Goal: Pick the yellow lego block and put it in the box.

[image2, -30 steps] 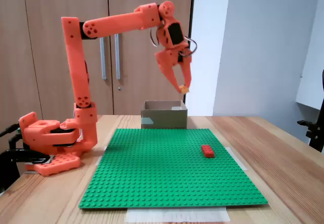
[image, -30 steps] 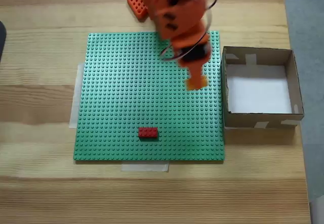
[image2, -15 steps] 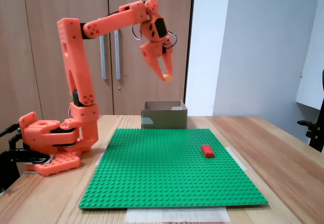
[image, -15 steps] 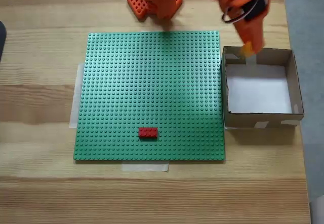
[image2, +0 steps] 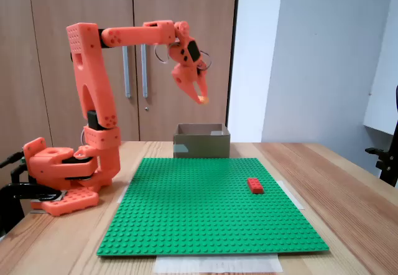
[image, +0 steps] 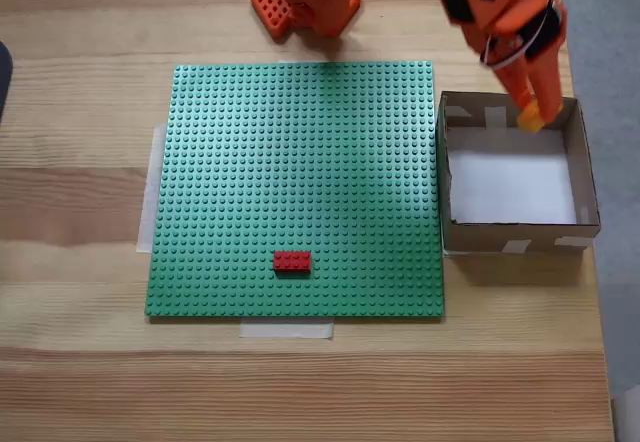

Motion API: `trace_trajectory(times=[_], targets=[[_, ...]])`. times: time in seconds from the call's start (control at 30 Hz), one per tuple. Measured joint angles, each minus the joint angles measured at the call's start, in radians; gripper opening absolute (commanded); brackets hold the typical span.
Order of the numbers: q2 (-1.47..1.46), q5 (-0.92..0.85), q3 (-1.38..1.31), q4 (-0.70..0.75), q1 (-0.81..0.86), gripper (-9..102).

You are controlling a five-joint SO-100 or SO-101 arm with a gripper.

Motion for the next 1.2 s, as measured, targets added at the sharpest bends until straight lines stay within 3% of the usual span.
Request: trace_trajectory(times=[0.4,0.77,1.2], targets=[[0.002,0.021,0.278,-0.202,-0.021,2],[-0.006,0.003,0.322,-0.279,-0.031,1],[-0.281,0.012,0.04,-0.143,-0.031,0]])
